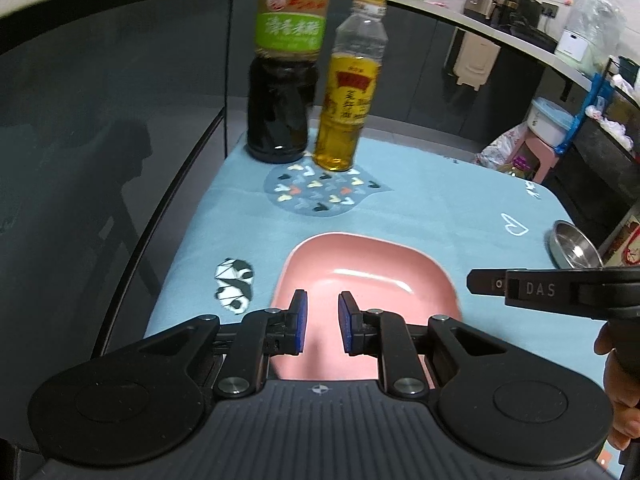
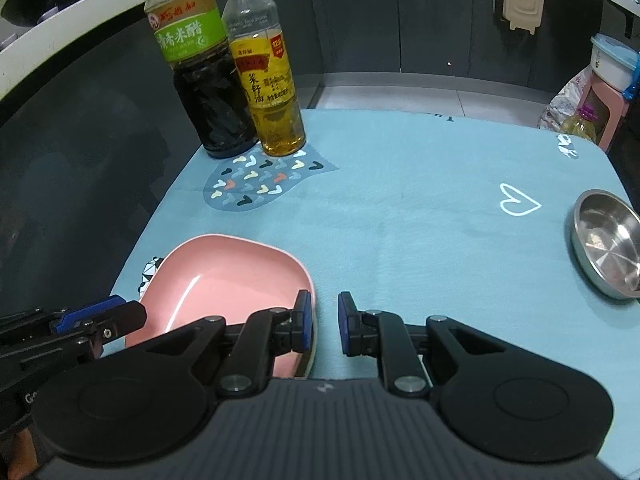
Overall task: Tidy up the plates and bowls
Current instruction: 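Open both grippers and withdraw from the pink dish, then move both grippers to the rim of the steel bowl, then close both grippers on the steel bowl rim and lift it, then carry the steel bowl over the pink dish and lower it inside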
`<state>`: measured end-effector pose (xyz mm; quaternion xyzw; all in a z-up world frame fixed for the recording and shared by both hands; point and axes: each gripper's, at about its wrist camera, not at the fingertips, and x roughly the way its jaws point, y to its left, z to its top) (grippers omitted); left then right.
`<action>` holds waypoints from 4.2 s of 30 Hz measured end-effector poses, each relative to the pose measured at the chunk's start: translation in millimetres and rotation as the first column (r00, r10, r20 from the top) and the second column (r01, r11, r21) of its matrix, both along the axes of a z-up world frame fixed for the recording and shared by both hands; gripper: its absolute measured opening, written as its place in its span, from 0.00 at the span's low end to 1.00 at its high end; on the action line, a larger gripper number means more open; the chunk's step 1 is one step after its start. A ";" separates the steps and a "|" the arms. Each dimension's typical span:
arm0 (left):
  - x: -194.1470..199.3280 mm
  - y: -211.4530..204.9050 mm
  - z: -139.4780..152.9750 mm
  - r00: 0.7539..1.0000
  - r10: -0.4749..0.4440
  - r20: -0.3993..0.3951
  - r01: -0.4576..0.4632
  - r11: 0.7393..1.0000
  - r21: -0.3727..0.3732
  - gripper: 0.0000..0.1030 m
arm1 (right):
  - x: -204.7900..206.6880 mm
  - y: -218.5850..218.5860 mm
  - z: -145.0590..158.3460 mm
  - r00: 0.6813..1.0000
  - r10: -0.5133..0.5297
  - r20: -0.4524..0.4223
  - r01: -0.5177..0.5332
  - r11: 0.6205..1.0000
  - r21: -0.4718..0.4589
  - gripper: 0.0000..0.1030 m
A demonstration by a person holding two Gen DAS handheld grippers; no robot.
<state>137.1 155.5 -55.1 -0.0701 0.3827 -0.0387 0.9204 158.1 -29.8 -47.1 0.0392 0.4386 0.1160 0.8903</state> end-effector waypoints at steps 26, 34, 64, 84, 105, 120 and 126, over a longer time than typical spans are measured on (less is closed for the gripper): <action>28.6 -133.0 13.4 0.979 -0.201 -0.034 0.202 0.978 0.053 0.22 | -15.1 -124.5 12.0 0.978 -0.207 0.026 0.205 0.975 0.081 0.16; 55.6 -186.3 8.2 0.968 -0.249 -0.043 0.249 0.968 0.001 0.22 | -17.9 -187.5 6.5 0.938 -0.345 0.015 0.341 0.932 0.120 0.16; 133.9 -292.2 -32.0 0.952 -0.295 -0.085 0.293 0.956 -0.034 0.22 | 20.0 -269.6 -26.6 0.866 -0.497 -0.059 0.500 0.854 0.144 0.16; 143.6 -308.8 -46.3 0.938 -0.330 -0.109 0.331 0.943 -0.008 0.10 | 35.1 -269.4 -38.1 0.868 -0.492 -0.065 0.496 0.860 0.120 0.07; 99.1 -265.1 -1.1 0.949 -0.314 -0.032 0.314 0.949 -0.022 0.11 | -0.4 -235.9 3.3 0.892 -0.452 0.001 0.446 0.881 0.157 0.08; 61.4 -191.6 34.5 0.971 -0.237 0.024 0.238 0.970 -0.043 0.11 | -19.3 -180.8 33.3 0.933 -0.355 0.062 0.340 0.925 0.169 0.10; 49.8 -160.9 40.0 0.980 -0.198 0.032 0.199 0.979 -0.038 0.11 | -21.9 -153.2 38.4 0.949 -0.306 0.075 0.291 0.942 0.165 0.10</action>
